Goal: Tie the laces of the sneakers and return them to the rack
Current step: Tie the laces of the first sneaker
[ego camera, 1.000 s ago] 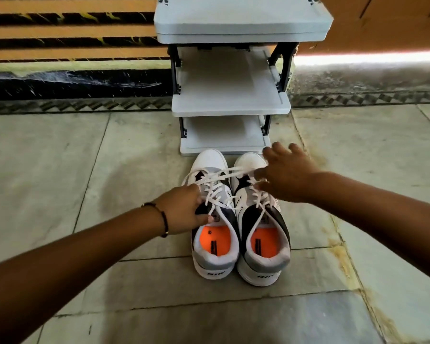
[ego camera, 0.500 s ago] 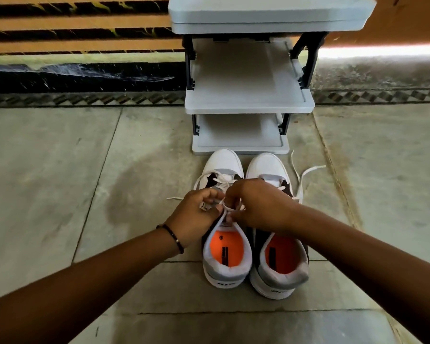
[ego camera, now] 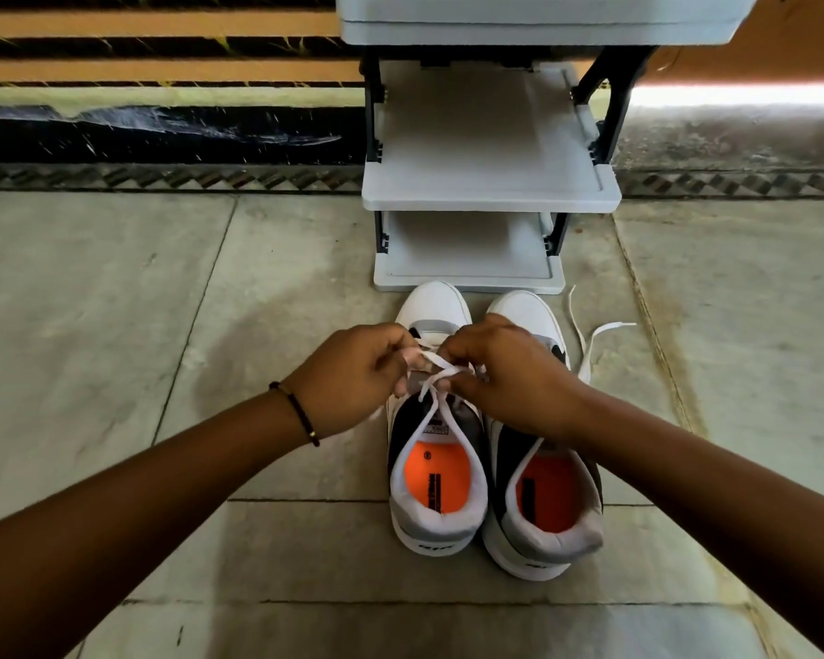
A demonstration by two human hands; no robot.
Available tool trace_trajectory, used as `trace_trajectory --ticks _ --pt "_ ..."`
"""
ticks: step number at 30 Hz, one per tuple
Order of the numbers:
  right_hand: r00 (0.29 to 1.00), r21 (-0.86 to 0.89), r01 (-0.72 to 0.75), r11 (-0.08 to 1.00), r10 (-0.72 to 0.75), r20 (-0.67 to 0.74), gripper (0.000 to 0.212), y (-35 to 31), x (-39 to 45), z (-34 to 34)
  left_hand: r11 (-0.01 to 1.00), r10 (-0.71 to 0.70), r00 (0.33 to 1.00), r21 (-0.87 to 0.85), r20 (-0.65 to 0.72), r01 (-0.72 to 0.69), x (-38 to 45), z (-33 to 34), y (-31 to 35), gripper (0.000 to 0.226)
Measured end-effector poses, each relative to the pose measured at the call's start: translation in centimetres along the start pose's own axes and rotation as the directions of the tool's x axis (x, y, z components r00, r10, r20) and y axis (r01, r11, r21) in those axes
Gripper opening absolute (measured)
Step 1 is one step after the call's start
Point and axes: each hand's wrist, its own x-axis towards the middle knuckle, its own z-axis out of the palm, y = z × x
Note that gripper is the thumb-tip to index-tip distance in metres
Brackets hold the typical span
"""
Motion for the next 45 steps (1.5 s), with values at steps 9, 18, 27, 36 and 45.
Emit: trace_trajectory --ticks 9,18,27,36,45 --pt "0.990 0.087 0.006 0.996 -0.018 0.138 0.008 -1.2 0.5 -3.2 0.909 -0.175 0.854 -0.253 0.489 0.331 -1.1 -0.2 1.7 0.016" --pt "0.991 0.150 0.036 0.988 -0.055 0.121 0.007 -1.8 -0.7 -3.6 0.945 0.010 1.000 0.327 0.005 -0.011 -0.8 0.9 1.1 0.029" --pt "0.997 0.115 -0.006 0.993 0.015 -0.078 0.007 -1.1 -1.0 -3.4 0.607 -0.312 0.883 -0.641 0.352 0.470 -0.5 0.4 2.2 0.014" --pt "0.987 -0.124 0.005 0.992 -0.025 -0.156 0.008 -0.2 -1.3 -3.7 0.282 -0.461 0.875 -0.910 0.151 0.305 -0.6 -0.8 0.4 0.023" --pt "0.958 -0.233 -0.212 0.949 0.249 0.143 0.009 1.8 -2.1 -4.8 0.948 -0.306 0.905 -0.006 -0.294 0.319 -2.7 -1.3 -5.1 0.019"
